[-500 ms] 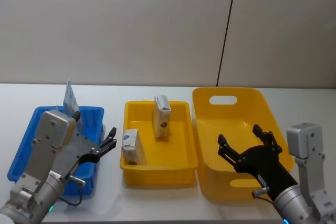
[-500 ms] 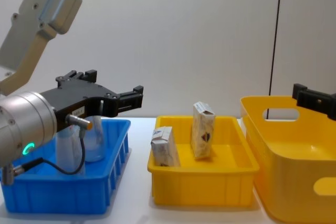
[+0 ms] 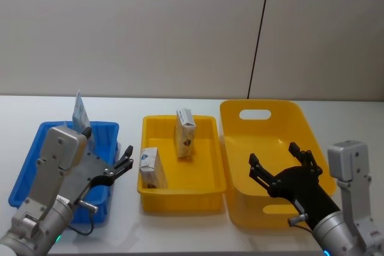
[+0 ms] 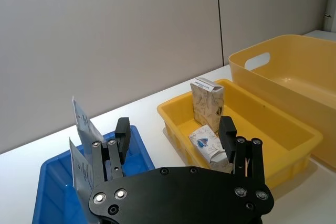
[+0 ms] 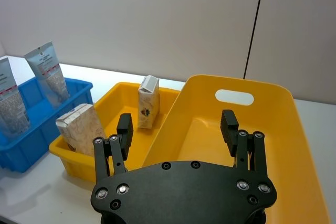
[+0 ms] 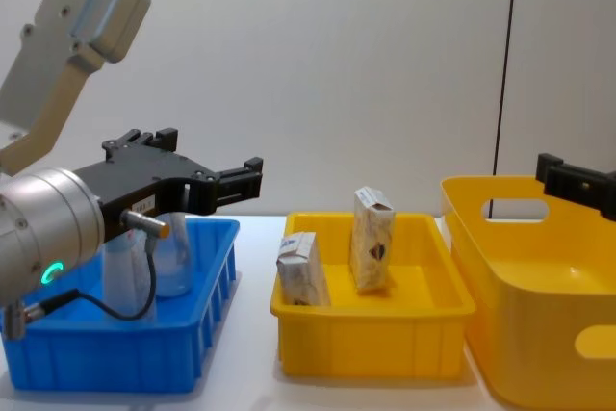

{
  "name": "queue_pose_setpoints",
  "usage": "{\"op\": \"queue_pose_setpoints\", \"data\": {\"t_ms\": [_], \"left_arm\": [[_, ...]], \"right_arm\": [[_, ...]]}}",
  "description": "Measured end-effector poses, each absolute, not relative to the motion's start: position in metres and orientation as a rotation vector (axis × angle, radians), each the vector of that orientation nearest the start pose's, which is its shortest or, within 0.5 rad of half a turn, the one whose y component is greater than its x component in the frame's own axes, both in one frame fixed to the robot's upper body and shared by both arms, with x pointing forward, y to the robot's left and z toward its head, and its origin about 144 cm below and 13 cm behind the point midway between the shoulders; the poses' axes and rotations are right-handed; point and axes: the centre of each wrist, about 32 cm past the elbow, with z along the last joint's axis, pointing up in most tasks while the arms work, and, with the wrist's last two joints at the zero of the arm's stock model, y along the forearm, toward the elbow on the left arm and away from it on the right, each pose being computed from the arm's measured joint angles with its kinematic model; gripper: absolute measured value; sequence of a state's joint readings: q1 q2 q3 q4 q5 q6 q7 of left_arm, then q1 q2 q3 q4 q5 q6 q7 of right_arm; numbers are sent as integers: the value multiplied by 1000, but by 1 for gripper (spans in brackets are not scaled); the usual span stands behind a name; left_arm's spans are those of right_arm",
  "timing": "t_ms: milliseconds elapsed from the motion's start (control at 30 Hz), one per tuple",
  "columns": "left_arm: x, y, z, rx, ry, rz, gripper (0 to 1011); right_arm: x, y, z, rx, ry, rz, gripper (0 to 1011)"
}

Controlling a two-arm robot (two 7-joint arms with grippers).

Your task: Bimanual collaborative sorting of washing and personal care products

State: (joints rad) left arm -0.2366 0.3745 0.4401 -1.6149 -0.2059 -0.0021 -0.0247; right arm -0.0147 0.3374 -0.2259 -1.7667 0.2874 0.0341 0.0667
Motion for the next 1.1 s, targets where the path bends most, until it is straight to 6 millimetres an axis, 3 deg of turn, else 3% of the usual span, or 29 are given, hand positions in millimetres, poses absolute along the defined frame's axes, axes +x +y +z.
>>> {"op": "queue_pose_setpoints", "data": {"t_ms": [1100], "left_arm": [[491,197,1211,37,-259,1180,1001]], "right_arm": [[443,-237,1189,26,-75,-1229,1002]]}}
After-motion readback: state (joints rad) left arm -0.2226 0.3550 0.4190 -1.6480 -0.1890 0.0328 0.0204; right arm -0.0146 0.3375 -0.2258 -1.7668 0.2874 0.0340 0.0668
